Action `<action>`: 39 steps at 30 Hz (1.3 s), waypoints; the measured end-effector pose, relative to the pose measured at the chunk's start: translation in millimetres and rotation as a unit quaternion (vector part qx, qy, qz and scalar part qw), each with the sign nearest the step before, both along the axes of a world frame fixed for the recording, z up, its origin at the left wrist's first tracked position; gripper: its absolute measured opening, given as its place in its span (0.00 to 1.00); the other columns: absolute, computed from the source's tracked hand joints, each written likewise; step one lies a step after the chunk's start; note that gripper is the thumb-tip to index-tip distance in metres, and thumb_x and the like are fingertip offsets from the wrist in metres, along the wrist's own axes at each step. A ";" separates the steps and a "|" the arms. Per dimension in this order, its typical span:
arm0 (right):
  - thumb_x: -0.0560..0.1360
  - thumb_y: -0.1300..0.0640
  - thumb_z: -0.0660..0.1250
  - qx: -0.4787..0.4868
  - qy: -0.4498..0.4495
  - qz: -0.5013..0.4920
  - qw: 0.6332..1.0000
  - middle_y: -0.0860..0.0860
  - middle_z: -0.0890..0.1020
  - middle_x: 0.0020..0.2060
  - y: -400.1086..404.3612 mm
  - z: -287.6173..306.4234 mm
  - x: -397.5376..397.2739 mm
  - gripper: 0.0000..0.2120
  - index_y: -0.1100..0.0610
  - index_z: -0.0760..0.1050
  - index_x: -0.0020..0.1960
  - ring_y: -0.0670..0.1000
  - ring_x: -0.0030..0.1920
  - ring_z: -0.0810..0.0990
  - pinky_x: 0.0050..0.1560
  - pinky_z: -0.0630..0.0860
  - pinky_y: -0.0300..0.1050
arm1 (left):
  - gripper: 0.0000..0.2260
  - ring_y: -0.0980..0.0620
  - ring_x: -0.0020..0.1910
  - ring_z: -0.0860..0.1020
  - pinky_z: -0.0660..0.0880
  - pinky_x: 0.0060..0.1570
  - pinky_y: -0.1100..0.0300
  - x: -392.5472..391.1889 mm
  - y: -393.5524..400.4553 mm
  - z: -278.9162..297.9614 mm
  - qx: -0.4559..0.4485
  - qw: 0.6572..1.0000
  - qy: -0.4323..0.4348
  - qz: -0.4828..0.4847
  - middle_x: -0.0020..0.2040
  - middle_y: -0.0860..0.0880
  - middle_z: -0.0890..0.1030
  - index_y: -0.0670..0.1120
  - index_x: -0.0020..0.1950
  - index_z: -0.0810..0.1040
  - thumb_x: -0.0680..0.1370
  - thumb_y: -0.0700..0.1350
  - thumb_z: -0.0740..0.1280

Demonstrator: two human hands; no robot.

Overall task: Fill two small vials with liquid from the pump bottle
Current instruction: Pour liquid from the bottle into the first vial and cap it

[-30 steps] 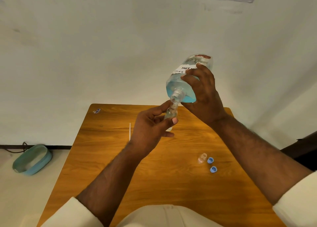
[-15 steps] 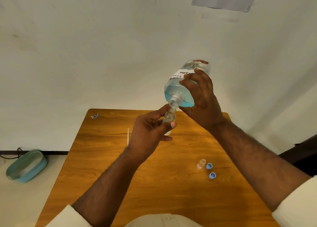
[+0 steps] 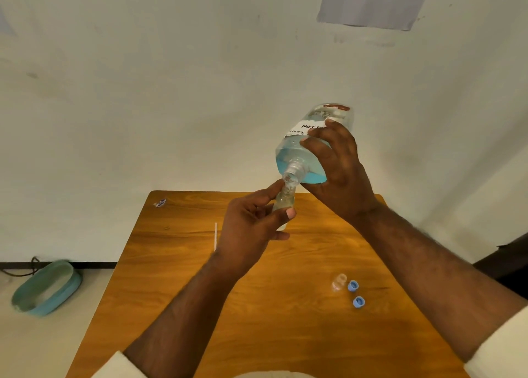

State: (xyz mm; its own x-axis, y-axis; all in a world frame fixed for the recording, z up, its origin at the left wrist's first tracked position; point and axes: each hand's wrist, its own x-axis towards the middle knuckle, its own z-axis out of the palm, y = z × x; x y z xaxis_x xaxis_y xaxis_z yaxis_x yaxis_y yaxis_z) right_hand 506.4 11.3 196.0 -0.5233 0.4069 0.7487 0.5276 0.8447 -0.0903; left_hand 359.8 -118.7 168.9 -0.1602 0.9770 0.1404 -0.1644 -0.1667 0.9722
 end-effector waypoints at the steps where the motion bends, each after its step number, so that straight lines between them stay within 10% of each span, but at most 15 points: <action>1: 0.67 0.57 0.77 0.001 0.000 0.002 1.000 0.65 0.75 0.61 -0.4 0.6 0.6 0.32 0.54 0.63 0.65 0.66 0.65 0.70 0.62 0.66 0.56 | 0.23 0.47 0.53 0.83 0.82 0.40 0.43 0.8 -0.4 0.2 -0.002 1.000 -0.003 -0.001 0.58 0.53 0.83 0.50 0.65 0.77 0.70 0.42 0.74; 12: 0.68 0.55 0.76 -0.009 -0.007 0.006 1.000 0.65 0.76 0.60 -1.5 1.2 0.3 0.31 0.54 0.63 0.65 0.66 0.65 0.71 0.63 0.66 0.56 | 0.23 0.48 0.55 0.82 0.82 0.41 0.44 1.6 -2.8 1.2 0.004 1.000 -0.004 0.000 0.59 0.51 0.83 0.47 0.68 0.75 0.73 0.37 0.72; 20: 0.66 0.51 0.77 -0.188 0.093 0.043 0.977 0.57 0.76 0.60 -17.7 -9.5 -0.3 0.33 0.59 0.68 0.66 0.56 0.60 0.74 0.61 0.73 0.46 | 0.21 0.48 0.53 0.82 0.82 0.43 0.43 1.9 -4.2 -10.5 0.007 0.999 -0.031 -0.009 0.59 0.49 0.82 0.47 0.66 0.77 0.74 0.37 0.71; 26: 0.58 0.43 0.80 -0.367 0.193 0.019 0.910 0.38 0.76 0.54 -20.6 -37.2 4.5 0.36 0.41 0.66 0.60 0.44 0.56 0.77 0.49 0.77 0.33 | 0.18 0.48 0.55 0.81 0.81 0.45 0.46 4.8 -5.3 -27.6 -0.005 1.000 -0.024 -0.014 0.59 0.49 0.81 0.47 0.63 0.78 0.74 0.39 0.71; 32: 0.56 0.53 0.83 -0.560 0.253 0.036 0.788 0.45 0.77 0.55 -22.6 -93.5 3.7 0.35 0.39 0.69 0.57 0.53 0.56 0.78 0.34 0.80 0.43 | 0.16 0.45 0.59 0.80 0.77 0.55 0.48 4.5 -2.9 -51.4 -0.003 1.000 -0.014 0.007 0.58 0.43 0.81 0.41 0.61 0.77 0.73 0.32 0.71; 39: 0.50 0.48 0.81 -0.687 0.231 0.029 0.688 0.48 0.78 0.55 -36.7 -153.8 -5.5 0.37 0.37 0.68 0.54 0.55 0.55 0.78 0.40 0.82 0.58 | 0.16 0.42 0.59 0.79 0.76 0.58 0.41 5.6 -1.8 -75.2 -0.038 0.999 -0.031 0.005 0.57 0.41 0.81 0.43 0.58 0.78 0.71 0.33 0.72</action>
State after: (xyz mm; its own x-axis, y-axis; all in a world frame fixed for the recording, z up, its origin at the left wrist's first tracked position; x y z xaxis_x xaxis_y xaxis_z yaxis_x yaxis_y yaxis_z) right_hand 500.9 -25.4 42.2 -0.4034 0.8855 -0.2305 0.1431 -0.1877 -0.9717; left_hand 365.5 -120.5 93.7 -0.1757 0.9829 0.0559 -0.2234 -0.0951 0.9701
